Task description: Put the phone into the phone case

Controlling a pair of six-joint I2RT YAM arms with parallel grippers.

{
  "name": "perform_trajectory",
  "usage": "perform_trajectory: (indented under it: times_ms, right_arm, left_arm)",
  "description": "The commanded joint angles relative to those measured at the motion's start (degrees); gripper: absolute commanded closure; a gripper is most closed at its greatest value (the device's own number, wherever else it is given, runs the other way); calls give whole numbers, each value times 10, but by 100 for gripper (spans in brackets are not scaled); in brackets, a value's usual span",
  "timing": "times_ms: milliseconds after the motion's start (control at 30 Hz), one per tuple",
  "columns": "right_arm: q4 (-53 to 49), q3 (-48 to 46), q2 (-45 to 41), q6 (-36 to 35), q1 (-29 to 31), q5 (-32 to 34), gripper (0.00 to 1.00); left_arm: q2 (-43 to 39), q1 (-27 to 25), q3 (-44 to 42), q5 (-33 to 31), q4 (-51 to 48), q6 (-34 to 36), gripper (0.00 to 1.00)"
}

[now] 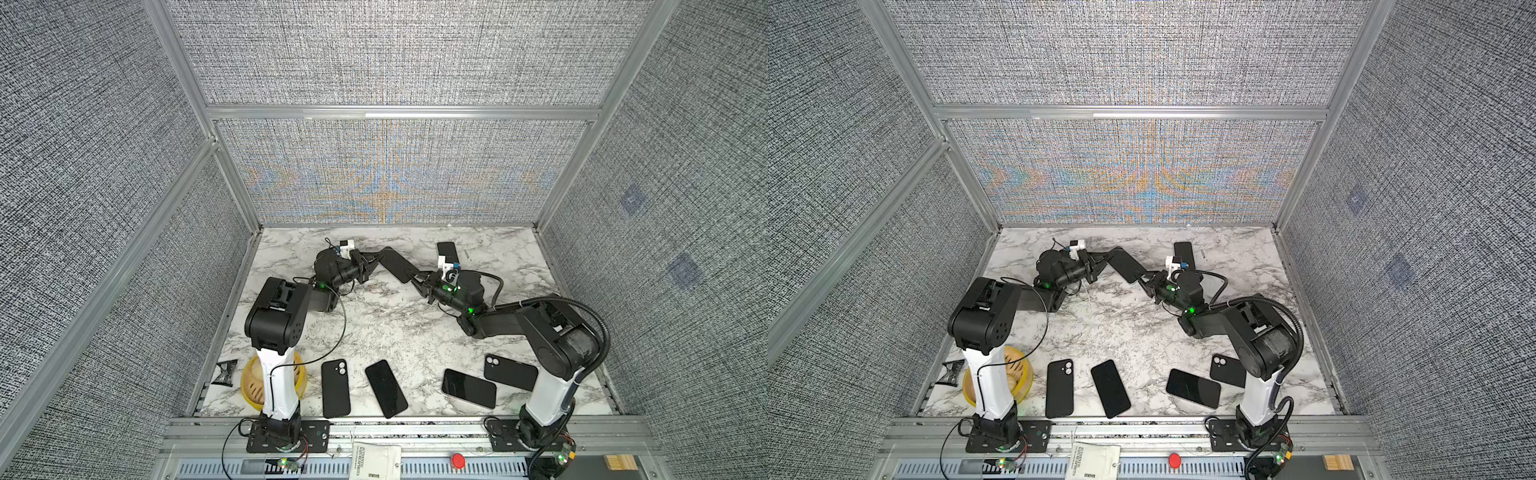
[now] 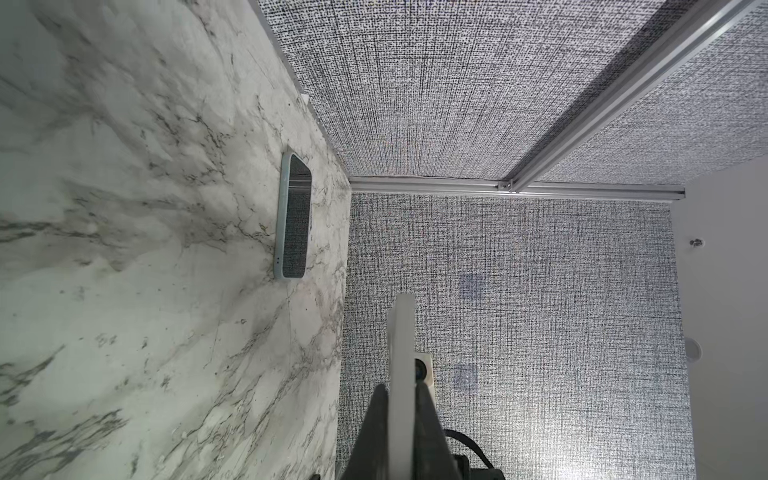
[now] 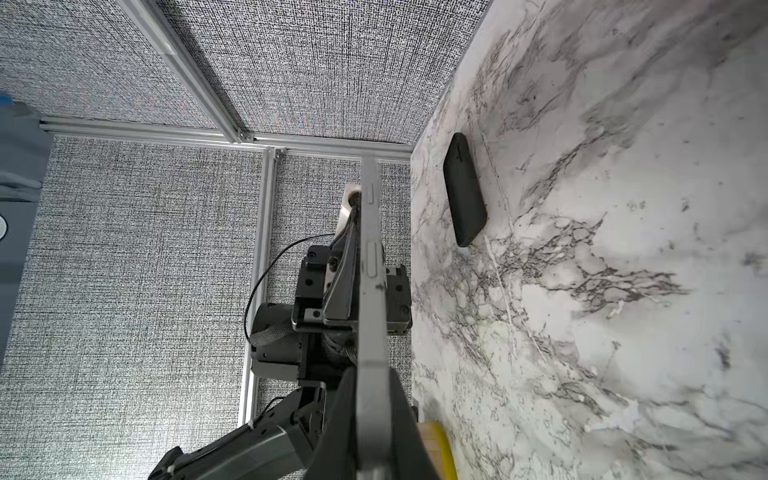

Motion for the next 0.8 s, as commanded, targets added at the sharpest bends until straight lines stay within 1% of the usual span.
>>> perform_trajectory:
  times_ms: [0, 133, 167, 233, 300, 367, 400, 467, 533, 667, 767]
  right_arm:
    - [15, 4, -3, -25, 1, -3, 94]
    - [1, 5, -10, -31, -3, -8, 96]
    - [-3, 5, -12, -33, -4, -9, 97]
    - [-13, 3, -18, -39, -9, -11, 97]
    - [-25, 1, -26, -44, -13, -14, 98]
    - [-38, -5, -34, -51, -18, -15, 98]
    - [-47, -5, -39, -57, -21, -16, 98]
    - [-66, -5, -42, -66, -25, -20, 99]
    - [-66, -3, -40, -69, -29, -28, 99]
    - [-75, 4, -36, -78, -30, -46, 100]
    - [-99, 14, -39, -98, -30, -64, 100]
  left_arm:
    - [-9, 0, 2, 18, 8, 26, 80]
    - [-21, 1, 1, 20, -47, 72, 57]
    - [-20, 2, -1, 19, -63, 85, 53]
    - [-48, 4, 2, 16, -107, 121, 47]
    - [-67, 6, 6, 10, -171, 162, 43]
    - [-88, 9, 18, 0, -252, 211, 39]
    - [-101, 12, 28, -9, -305, 250, 37]
    - [-121, 16, 57, -38, -433, 317, 33]
    - [-128, 20, 111, -72, -583, 395, 30]
    - [-109, 34, 199, -119, -744, 495, 23]
    - [-57, 44, 297, -163, -871, 576, 19]
